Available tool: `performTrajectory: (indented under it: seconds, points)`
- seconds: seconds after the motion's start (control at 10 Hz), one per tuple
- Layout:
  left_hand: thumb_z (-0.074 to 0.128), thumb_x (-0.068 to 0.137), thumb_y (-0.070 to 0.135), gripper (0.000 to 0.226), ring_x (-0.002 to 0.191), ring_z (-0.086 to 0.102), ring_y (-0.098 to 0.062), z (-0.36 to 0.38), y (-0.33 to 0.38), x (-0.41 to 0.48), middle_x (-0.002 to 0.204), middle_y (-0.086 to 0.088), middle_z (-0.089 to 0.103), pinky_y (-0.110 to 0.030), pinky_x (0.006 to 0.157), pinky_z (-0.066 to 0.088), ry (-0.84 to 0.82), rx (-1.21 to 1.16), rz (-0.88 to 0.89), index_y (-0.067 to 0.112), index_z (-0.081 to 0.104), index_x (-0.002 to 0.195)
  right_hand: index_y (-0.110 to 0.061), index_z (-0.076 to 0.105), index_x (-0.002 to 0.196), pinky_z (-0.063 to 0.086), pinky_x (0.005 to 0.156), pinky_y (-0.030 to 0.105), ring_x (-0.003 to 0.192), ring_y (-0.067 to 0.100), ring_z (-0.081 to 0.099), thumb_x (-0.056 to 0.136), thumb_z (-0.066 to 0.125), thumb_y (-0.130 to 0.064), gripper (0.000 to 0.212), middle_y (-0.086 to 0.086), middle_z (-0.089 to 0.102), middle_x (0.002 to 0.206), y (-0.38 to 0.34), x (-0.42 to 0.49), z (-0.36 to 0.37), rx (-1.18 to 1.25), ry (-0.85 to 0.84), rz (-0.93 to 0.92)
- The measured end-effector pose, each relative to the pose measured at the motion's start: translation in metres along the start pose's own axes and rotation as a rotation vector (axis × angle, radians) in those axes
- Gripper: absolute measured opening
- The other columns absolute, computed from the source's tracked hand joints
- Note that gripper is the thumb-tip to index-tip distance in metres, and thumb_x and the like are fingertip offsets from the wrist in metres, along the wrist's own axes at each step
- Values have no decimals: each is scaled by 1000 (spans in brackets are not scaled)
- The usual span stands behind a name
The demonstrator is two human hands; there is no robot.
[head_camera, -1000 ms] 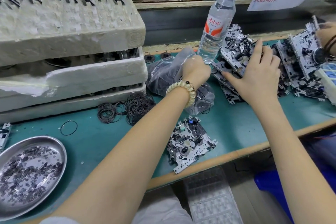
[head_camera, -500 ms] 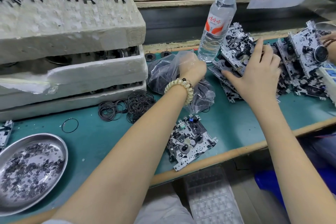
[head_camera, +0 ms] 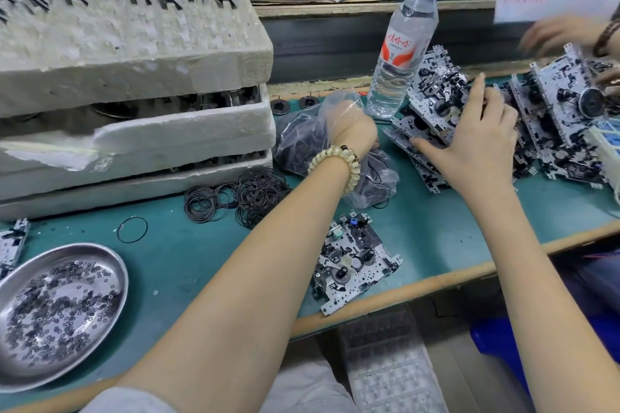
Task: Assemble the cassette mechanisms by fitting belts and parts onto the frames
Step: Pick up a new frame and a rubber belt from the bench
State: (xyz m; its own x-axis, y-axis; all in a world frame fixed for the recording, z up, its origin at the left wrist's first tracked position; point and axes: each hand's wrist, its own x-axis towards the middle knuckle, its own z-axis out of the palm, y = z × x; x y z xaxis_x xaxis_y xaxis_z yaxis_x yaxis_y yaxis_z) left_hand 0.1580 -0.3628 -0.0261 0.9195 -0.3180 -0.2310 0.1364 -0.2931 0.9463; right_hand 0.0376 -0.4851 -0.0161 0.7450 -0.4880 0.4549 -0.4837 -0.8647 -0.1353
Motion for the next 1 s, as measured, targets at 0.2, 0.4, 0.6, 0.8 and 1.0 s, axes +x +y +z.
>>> performTrajectory:
  seconds: [0.2,0.4,0.6,0.8,1.0]
  points:
    - [50,105,19,23,86,70,-23,5,-2,11,101,-14,72,-30,70,59,1,154,-68,1,64,102,-1,11,154,35,100,58,126,44,35,80,67,-59,109,24,30,149,1,0,3,5,23,-21]
    - [56,103,25,24,53,57,-15,8,-5,17,68,-7,62,-21,49,45,-2,46,3,14,58,82,-2,13,154,34,100,60,126,45,34,78,71,-56,110,26,32,147,9,-5,7,30,36,-64]
    - [61,100,17,9,42,48,-5,10,-7,17,82,-5,66,-12,35,36,-121,-41,128,11,63,93,0,15,153,32,102,60,128,46,33,79,71,-53,107,27,32,146,9,-6,8,22,47,-110]
    - [57,102,18,17,39,45,-3,1,-7,19,88,0,66,-13,37,32,-140,-251,68,5,62,112,-1,16,153,32,101,60,126,45,34,79,72,-51,105,27,32,146,7,-8,11,9,66,-129]
    - [58,102,17,13,43,38,-4,-6,-12,14,79,4,65,-13,38,32,-115,-297,94,6,64,104,-2,14,153,31,99,61,125,47,34,79,72,-52,106,29,32,146,4,-4,12,17,67,-122]
